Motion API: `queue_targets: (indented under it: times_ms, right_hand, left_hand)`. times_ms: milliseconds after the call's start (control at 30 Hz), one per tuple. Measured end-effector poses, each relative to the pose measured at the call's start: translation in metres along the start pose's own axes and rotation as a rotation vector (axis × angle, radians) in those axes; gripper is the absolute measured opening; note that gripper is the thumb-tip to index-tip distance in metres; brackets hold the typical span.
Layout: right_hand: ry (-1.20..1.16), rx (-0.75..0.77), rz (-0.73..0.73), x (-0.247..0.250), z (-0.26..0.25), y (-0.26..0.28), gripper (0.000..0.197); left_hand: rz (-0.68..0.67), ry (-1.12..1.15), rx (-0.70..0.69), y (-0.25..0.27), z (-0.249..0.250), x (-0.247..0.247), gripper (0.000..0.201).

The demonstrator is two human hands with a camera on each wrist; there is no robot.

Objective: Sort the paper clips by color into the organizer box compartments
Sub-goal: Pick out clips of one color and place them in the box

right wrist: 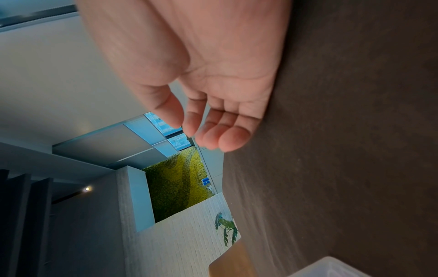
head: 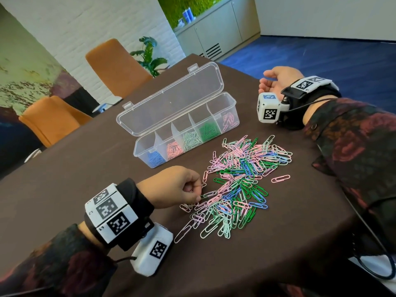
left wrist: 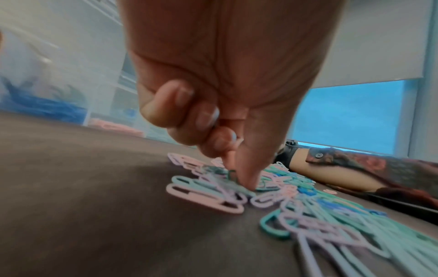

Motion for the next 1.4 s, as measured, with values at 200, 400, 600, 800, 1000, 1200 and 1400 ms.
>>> queue_targets:
  times_ms: [200, 400, 600, 800, 1000, 1200, 1400]
  right_hand:
    - [0.003, -0.005, 0.012, 0.001, 0.0, -0.001, 0.013]
    - [0.007, -0.02, 0.008, 0.002, 0.0, -0.002, 0.019]
    - [0.008, -0.026, 0.004, 0.001, 0.0, -0.002, 0.02]
    - [-0.014, -0.018, 0.003, 0.001, 0.0, -0.002, 0.02]
    - [-0.007, -0.014, 0.008, 0.001, 0.0, -0.001, 0.019]
    - [-0.013, -0.025, 0.006, 0.001, 0.001, -0.001, 0.02]
    - [-0.013, -0.026, 0.003, 0.0, 0.0, 0.0, 0.013]
  left_hand:
    - [0.006, 0.634, -0.117, 0.003, -0.013, 0.003, 0.018]
    - [0.006, 1.445, -0.326, -0.01, -0.018, -0.001, 0.039]
    - [-0.143, 1.52, -0.444, -0.02, 0.004, 0.003, 0.027]
    - [-0.039, 0.331, -0.163, -0.028, 0.021, 0.021, 0.008]
    - [-0.032, -0.101, -0.112, -0.038, 0.033, 0.016, 0.018]
    - [-0.05, 0.464, -0.192, -0.025, 0.005, 0.016, 0.016]
    - [-0.022, 1.486, -0.503, -0.005, -0.021, 0.0, 0.027]
Point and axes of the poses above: each hand's wrist, its own y-axis away from the middle knuckle, its own x-axis out of the back of the hand, z = x × y, the point moved 4 cm from there along -y, towards the middle knuckle, and after that the axes turned 13 degrees about -z, right-handed, at the moved point
